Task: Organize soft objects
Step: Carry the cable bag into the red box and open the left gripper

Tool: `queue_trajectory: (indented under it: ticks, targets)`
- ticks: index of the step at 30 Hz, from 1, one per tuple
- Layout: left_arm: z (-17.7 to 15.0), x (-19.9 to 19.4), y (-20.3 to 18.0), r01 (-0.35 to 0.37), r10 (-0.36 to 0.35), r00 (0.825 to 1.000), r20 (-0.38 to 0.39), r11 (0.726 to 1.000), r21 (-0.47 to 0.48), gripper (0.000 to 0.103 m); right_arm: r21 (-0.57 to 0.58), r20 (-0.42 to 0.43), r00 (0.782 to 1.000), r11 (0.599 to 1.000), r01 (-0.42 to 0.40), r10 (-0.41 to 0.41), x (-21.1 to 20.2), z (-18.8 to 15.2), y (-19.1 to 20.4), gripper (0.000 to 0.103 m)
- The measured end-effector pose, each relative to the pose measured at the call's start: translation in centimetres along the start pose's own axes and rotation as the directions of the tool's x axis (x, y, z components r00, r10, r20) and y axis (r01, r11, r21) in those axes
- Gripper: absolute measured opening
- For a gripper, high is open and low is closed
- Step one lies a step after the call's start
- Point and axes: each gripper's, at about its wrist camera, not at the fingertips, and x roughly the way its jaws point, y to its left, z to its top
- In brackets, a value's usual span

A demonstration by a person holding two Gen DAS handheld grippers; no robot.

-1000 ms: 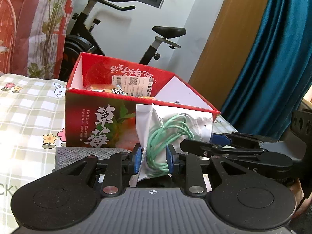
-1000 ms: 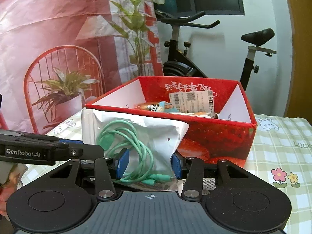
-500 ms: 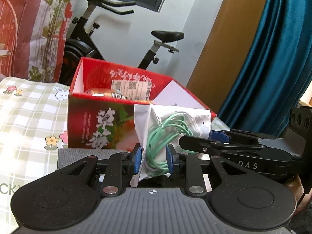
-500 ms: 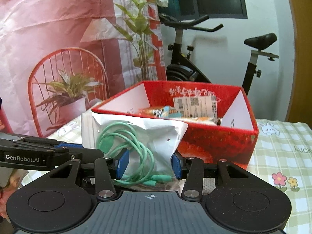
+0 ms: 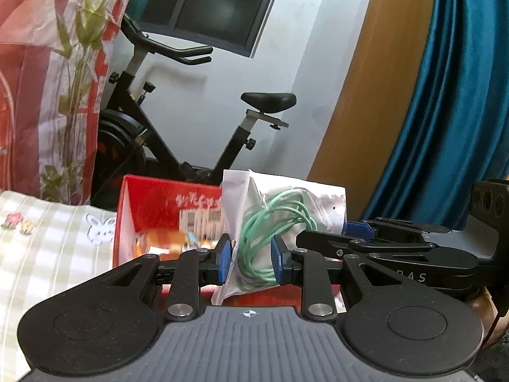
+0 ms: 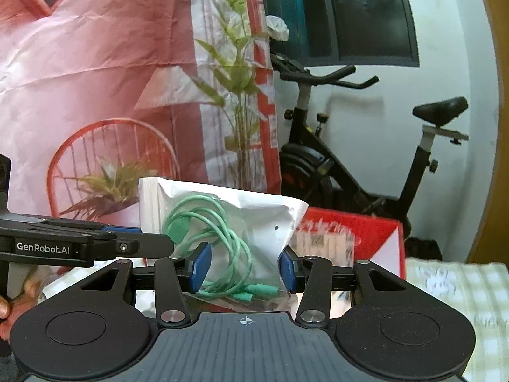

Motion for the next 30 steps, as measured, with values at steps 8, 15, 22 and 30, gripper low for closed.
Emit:
queue_trajectory:
  ticks: [8,15,22,30]
  targets:
    - [1.9,5.9,1.9,0.002,-0.006,0.998,-0.063,0.998,-0.056,0.028,0.007,-0.052,0.998,0.999,0.033,-0.033,4.7,1.3,-4.1,0.042]
    - [1.5,10.0,2.5,-0.027,0.018,0.988,-0.150,0.998,-0.054,0.028,0.035,-0.138,0.989,0.998,0.058,-0.053,8.7,0.2,-7.1,0.042]
    - [1.5,11.8,2.4,-0.078,0.078,0.979,-0.186,0.997,0.003,0.032,0.037,-0.192,0.978,0.995,0.096,-0.087,10.5,-0.8,-8.4,0.043]
    - [1.8,10.6,2.3,-0.127,0.133,0.977,-0.167,0.991,0.046,0.060,-0.018,-0.194,0.964,0.984,0.179,-0.179,10.8,-1.0,-7.8,0.072]
